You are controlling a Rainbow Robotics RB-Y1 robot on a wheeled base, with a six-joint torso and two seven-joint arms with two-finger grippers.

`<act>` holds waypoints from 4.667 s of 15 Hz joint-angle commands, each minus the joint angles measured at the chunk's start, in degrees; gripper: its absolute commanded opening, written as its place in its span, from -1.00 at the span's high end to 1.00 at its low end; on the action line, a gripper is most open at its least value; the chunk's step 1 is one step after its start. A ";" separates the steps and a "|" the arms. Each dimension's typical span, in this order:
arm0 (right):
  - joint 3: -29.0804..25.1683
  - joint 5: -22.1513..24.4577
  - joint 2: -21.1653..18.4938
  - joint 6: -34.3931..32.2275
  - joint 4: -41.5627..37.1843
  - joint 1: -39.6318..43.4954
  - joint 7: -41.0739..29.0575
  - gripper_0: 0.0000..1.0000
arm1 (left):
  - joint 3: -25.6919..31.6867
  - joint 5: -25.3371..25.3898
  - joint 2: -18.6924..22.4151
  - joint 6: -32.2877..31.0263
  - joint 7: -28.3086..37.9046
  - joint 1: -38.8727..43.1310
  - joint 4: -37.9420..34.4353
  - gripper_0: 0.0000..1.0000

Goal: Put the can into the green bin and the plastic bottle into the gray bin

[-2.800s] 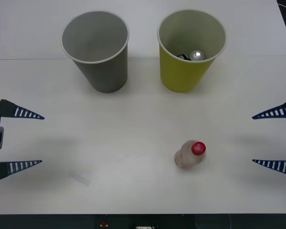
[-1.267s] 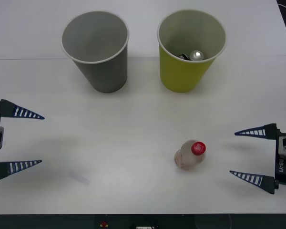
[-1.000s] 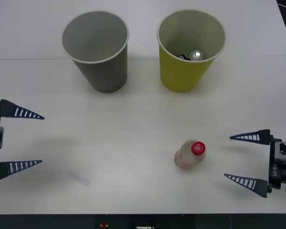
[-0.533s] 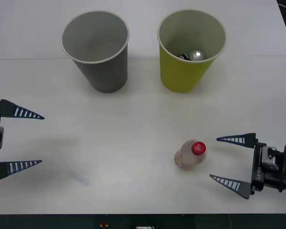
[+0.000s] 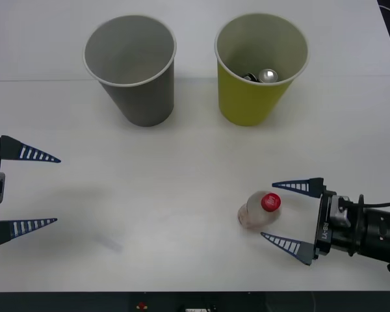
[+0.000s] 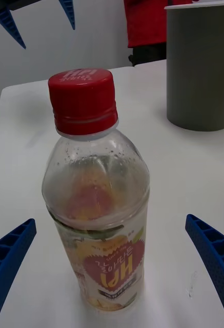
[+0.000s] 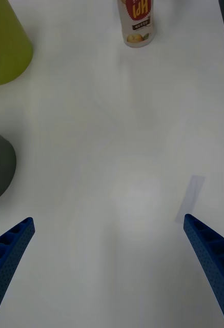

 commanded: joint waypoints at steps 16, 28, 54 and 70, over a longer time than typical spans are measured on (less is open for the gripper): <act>3.06 0.28 3.75 2.88 -0.03 -2.63 -0.55 1.00 | 0.00 0.00 0.00 0.00 0.00 0.00 0.00 -1.00; -18.21 33.24 9.81 -8.64 -28.24 4.75 -33.95 1.00 | 0.00 0.00 0.00 0.00 0.00 0.00 0.00 -1.00; -6.08 45.72 -17.17 -18.04 -54.17 -30.84 -101.62 1.00 | 0.00 0.00 0.00 0.00 0.00 0.00 0.00 -1.00; 11.94 57.85 3.57 -18.04 -19.19 -70.92 -106.72 1.00 | 0.00 0.00 0.00 0.00 0.00 0.00 0.00 -1.00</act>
